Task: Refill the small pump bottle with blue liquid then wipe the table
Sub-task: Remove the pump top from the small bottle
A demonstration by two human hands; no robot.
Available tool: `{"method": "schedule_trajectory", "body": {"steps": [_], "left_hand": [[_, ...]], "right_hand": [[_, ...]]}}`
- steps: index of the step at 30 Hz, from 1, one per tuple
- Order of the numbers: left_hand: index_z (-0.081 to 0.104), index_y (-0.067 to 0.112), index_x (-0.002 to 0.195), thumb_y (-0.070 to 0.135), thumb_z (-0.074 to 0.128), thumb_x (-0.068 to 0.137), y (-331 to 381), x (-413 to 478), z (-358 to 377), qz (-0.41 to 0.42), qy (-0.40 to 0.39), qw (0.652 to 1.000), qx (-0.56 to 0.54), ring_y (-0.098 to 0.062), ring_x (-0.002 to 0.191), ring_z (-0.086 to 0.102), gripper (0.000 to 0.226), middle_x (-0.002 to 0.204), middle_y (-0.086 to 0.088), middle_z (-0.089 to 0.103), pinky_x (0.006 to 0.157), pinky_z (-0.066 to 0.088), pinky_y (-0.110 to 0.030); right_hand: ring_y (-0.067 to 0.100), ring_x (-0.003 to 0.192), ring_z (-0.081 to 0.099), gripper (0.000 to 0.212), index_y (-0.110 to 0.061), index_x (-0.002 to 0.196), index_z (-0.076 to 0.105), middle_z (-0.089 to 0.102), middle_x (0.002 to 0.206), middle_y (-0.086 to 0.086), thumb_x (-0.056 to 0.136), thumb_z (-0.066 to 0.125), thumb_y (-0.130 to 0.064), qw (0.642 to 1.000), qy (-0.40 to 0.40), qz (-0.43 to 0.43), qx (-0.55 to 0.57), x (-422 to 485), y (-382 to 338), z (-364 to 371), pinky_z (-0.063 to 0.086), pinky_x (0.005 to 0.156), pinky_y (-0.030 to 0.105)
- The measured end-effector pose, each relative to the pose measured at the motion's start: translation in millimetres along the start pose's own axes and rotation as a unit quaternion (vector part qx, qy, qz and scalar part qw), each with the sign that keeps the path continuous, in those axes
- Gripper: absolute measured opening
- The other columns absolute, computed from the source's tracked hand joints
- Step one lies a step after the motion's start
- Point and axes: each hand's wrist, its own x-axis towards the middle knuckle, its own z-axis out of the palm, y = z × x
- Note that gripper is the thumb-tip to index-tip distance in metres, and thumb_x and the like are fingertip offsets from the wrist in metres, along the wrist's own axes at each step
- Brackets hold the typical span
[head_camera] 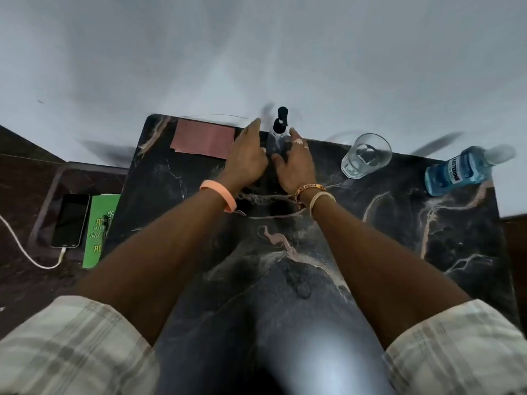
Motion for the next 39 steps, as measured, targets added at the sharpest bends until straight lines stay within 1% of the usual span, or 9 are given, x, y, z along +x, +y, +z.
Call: {"method": "schedule_trajectory", "body": {"steps": [3, 6, 11, 16, 20, 24, 27, 33, 39], "left_hand": [[0.027, 0.009, 0.154, -0.002, 0.052, 0.091, -1, 18, -2, -0.012, -0.018, 0.998, -0.055, -0.029, 0.144, 0.035, 0.069, 0.159, -0.012, 0.034, 0.118, 0.032, -0.041], [0.047, 0.010, 0.142, -0.009, 0.051, 0.086, 1, 28, 0, -0.003, -0.034, 0.992, -0.120, -0.029, 0.127, 0.055, 0.059, 0.141, -0.013, 0.055, 0.106, 0.047, -0.045], [0.064, 0.012, 0.119, -0.011, 0.063, 0.078, 1, 14, 8, 0.013, -0.026, 0.990, -0.140, -0.018, 0.096, 0.070, 0.047, 0.113, -0.004, 0.071, 0.087, 0.059, -0.043], [0.066, 0.020, 0.117, 0.001, 0.074, 0.078, 15, -29, 15, 0.039, -0.036, 0.993, -0.102, -0.012, 0.089, 0.070, 0.044, 0.108, 0.003, 0.072, 0.085, 0.059, -0.039], [0.065, 0.022, 0.118, 0.003, 0.076, 0.080, 30, -68, 28, 0.048, -0.037, 0.994, -0.090, -0.012, 0.088, 0.069, 0.043, 0.108, 0.005, 0.071, 0.085, 0.059, -0.039], [0.066, 0.017, 0.111, 0.005, 0.078, 0.079, 38, -112, 39, 0.061, -0.034, 0.993, -0.098, -0.016, 0.091, 0.069, 0.036, 0.104, 0.003, 0.071, 0.083, 0.059, -0.040], [0.066, 0.021, 0.104, 0.008, 0.080, 0.077, 40, -141, 49, 0.063, -0.024, 0.995, -0.079, -0.016, 0.088, 0.069, 0.033, 0.095, 0.007, 0.068, 0.079, 0.059, -0.037], [0.067, 0.023, 0.098, 0.003, 0.075, 0.075, 30, -173, 66, 0.044, -0.032, 0.995, -0.081, -0.023, 0.086, 0.070, 0.032, 0.093, -0.001, 0.072, 0.079, 0.057, -0.046], [0.053, 0.034, 0.083, 0.009, 0.074, 0.074, 24, -186, 71, 0.036, -0.002, 0.999, -0.025, -0.021, 0.084, 0.068, 0.034, 0.086, 0.006, 0.066, 0.069, 0.049, -0.029]], "right_hand": [[0.029, 0.133, 0.045, 0.058, -0.005, 0.146, 0.040, 0.039, 0.153, 0.009, 0.092, 0.060, -0.013, 1.000, -0.001, 0.000, 0.005, 20, -6, 0, 0.040, 0.108, 0.040], [0.029, 0.113, 0.059, 0.041, -0.007, 0.129, 0.058, 0.059, 0.133, 0.006, 0.088, 0.063, -0.013, 1.000, 0.010, -0.016, 0.004, 27, -10, 0, 0.049, 0.092, 0.038], [0.023, 0.097, 0.065, 0.037, -0.019, 0.115, 0.064, 0.070, 0.107, 0.001, 0.079, 0.069, -0.013, 0.999, 0.037, -0.006, 0.033, 9, 0, -5, 0.052, 0.080, 0.035], [0.017, 0.096, 0.064, 0.037, -0.021, 0.119, 0.065, 0.070, 0.109, -0.001, 0.083, 0.066, -0.015, 0.998, 0.042, -0.042, -0.005, -34, 22, -23, 0.041, 0.072, 0.019], [0.021, 0.104, 0.063, 0.036, -0.015, 0.128, 0.061, 0.068, 0.115, 0.005, 0.091, 0.060, -0.015, 0.997, 0.042, -0.058, -0.015, -73, 39, -38, 0.050, 0.085, 0.032], [0.027, 0.112, 0.059, 0.046, -0.012, 0.138, 0.052, 0.064, 0.123, 0.012, 0.093, 0.058, -0.019, 0.998, 0.007, -0.054, -0.036, -112, 51, -47, 0.048, 0.094, 0.036], [0.028, 0.111, 0.058, 0.047, -0.013, 0.138, 0.052, 0.062, 0.122, 0.014, 0.092, 0.057, -0.020, 0.997, -0.011, -0.058, -0.059, -141, 58, -54, 0.047, 0.091, 0.041], [0.031, 0.104, 0.059, 0.037, -0.012, 0.124, 0.058, 0.063, 0.110, 0.013, 0.088, 0.058, -0.012, 0.994, -0.059, -0.078, -0.048, -172, 67, -54, 0.049, 0.086, 0.045], [0.031, 0.111, 0.054, 0.039, -0.012, 0.127, 0.056, 0.058, 0.120, 0.012, 0.090, 0.062, -0.020, 0.990, -0.057, -0.075, -0.104, -182, 74, -42, 0.047, 0.090, 0.042]]}}
